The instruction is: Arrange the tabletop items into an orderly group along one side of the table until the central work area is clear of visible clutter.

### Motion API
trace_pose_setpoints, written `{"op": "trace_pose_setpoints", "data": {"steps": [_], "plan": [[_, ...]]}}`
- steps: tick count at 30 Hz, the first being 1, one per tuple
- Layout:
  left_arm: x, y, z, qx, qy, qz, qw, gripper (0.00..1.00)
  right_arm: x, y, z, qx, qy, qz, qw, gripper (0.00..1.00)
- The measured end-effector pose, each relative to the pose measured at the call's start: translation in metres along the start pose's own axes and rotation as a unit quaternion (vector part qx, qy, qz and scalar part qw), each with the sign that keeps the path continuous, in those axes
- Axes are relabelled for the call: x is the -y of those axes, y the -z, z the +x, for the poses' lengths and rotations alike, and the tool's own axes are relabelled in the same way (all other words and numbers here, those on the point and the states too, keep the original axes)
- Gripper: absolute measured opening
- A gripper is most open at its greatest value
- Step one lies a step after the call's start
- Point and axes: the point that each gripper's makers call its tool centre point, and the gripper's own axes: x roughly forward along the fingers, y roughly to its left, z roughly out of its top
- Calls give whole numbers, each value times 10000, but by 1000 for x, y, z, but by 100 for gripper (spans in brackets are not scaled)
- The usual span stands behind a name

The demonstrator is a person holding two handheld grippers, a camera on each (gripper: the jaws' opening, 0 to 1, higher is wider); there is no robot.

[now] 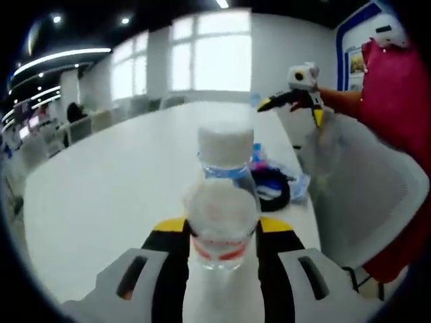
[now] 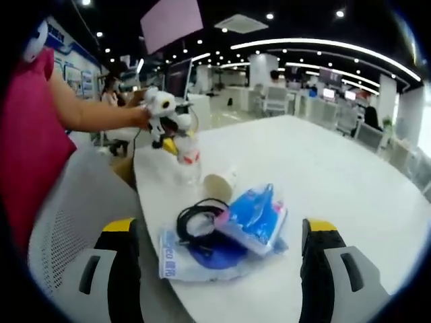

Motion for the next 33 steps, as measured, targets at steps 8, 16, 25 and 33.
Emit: {"op": "trace_pose_setpoints", "data": {"steps": [8,16,25,33], "plan": [[0,0,-2,1,-90,-69,9999,36,-7,-18,25,161,-293,-104,9994,99],[-8,2,-7,41,-245,-155,9996,38,-15,-39,49,347,-612,-198,9973,97],[-6,7,-4,107,-364,-161,9992,40,-33,-64,82,478,-1027,-403,9927,97],[-5,6,-4,255,-511,-260,9980,42,-47,-81,111,573,-1401,-534,9870,96]]}}
